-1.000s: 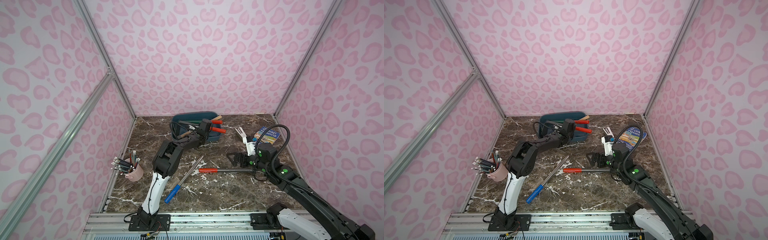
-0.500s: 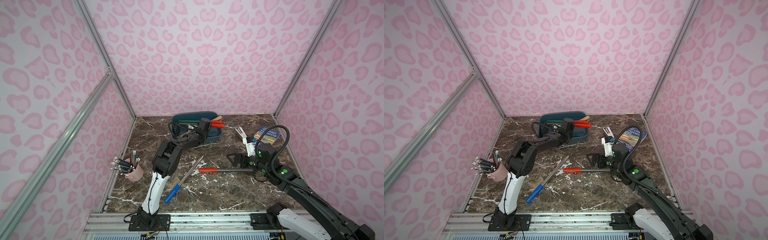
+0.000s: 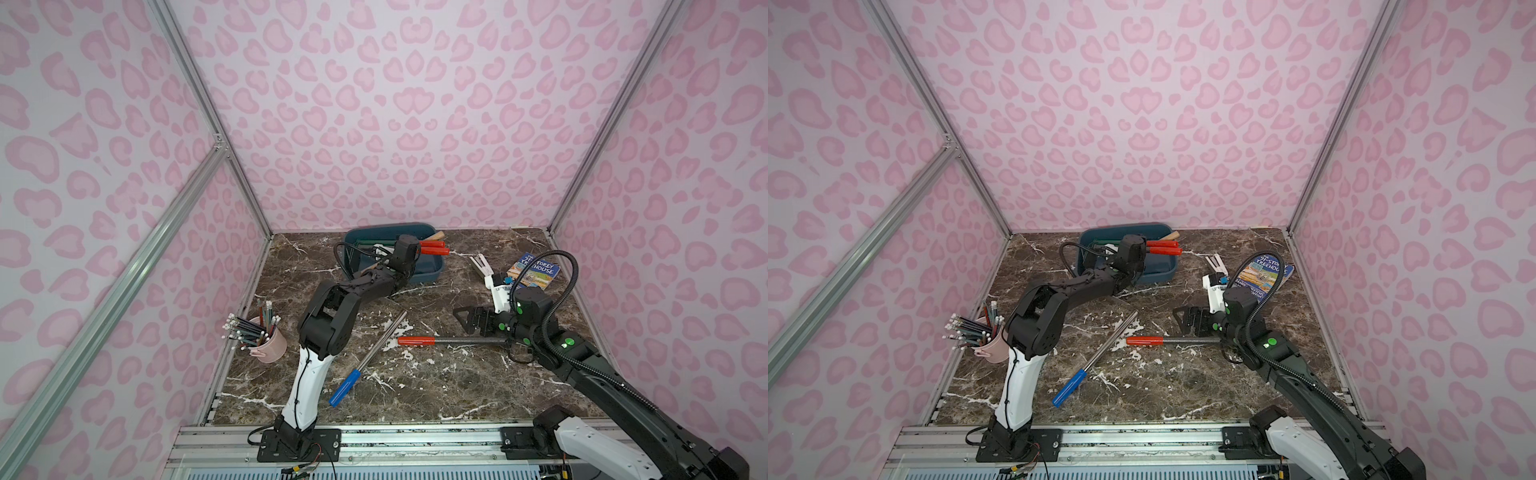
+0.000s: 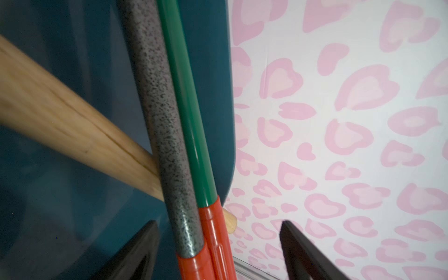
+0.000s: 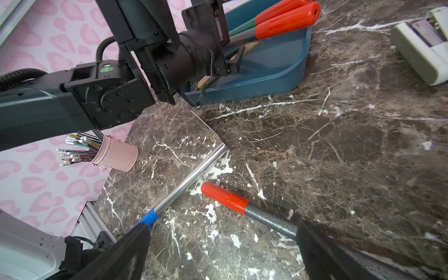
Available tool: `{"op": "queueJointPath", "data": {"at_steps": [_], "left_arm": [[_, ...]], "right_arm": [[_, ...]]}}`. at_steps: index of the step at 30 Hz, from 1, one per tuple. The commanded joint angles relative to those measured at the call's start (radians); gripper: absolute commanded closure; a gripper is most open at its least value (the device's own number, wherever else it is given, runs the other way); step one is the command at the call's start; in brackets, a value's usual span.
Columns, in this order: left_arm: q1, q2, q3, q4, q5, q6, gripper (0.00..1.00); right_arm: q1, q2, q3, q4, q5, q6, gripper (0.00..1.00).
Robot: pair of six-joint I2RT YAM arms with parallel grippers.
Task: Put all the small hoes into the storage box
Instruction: Place the hoe in the storage box.
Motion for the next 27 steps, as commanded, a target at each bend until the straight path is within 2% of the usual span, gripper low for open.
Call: {"op": "queueJointPath", "data": {"at_steps": [1, 3, 4, 10, 19, 27], "left_arm": [[0.001, -0.028, -0.018, 0.061, -0.007, 0.038, 0.08], [0.002, -0.041, -0.035, 0.072, 0.003, 0.038, 0.01], [0.002, -0.047, -0.043, 0.078, 0.007, 0.040, 0.03], [-0.004, -0.117, -0.131, 0.123, 0.025, 0.086, 0.03], [-0.029, -0.247, -0.262, 0.122, 0.075, 0.248, 0.04], [-0.043, -0.356, -0.281, 0.086, 0.116, 0.535, 0.03]], "right_arm": [[0.001, -0.002, 0.009, 0.026, -0.003, -0.002, 0.01], [0.001, -0.005, 0.012, 0.022, 0.000, -0.002, 0.01], [0.002, -0.006, 0.011, 0.020, 0.000, -0.003, 0.01], [0.001, -0.011, 0.017, 0.004, 0.005, -0.011, 0.01], [-0.001, 0.002, 0.030, 0.000, 0.013, -0.030, 0.01], [0.001, 0.016, 0.040, -0.023, 0.017, -0.052, 0.01]]}}
